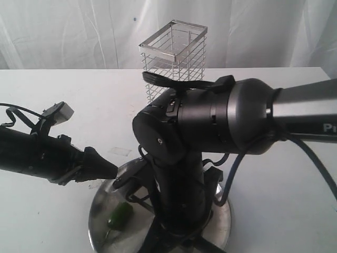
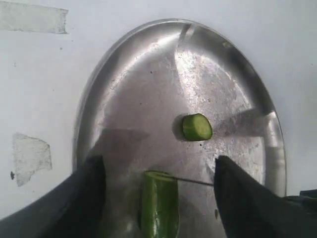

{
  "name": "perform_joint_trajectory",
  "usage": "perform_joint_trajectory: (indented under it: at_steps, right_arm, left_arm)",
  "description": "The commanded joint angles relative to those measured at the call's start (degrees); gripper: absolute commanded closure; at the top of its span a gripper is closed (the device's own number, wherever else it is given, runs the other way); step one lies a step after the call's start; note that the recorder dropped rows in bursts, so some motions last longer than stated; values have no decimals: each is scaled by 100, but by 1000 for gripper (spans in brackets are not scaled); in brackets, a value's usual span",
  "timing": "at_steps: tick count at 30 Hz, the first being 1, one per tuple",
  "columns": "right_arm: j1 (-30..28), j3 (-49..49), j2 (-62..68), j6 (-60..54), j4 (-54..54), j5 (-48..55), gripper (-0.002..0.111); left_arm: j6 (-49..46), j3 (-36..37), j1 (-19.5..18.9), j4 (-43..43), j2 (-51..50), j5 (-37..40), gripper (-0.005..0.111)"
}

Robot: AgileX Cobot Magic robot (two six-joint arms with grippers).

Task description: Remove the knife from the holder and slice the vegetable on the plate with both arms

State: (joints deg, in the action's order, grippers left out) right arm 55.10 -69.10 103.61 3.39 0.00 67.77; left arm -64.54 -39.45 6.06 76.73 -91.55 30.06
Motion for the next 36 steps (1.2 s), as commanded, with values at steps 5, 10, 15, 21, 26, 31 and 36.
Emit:
perform_joint_trajectory:
  at_steps: [5,10,15,21,26,31,36]
  right_arm:
    - [118,120,104,27,155,-430,108]
    - [197,118,208,27,173,-551,108]
    - [197,118,243,27,152,-670,108]
    - [197,118,359,90,-55,-669,108]
    - [197,118,396,190,-218,-677,108]
    - [197,118,396,210,-269,-722,108]
    - [197,118,396,238,-269,-816,108]
  left_arm:
    - [63,-11,-20,6,75,137,41]
    - [63,-11,-20,22,75,99,41]
    - [63,-11,-20,22,75,112,41]
    - [63,-11,-20,22,75,147,41]
    - [63,-11,-20,22,75,157,41]
    - [63,-11,-20,32,75,157,41]
    - [63,-11,-10,30,75,157,41]
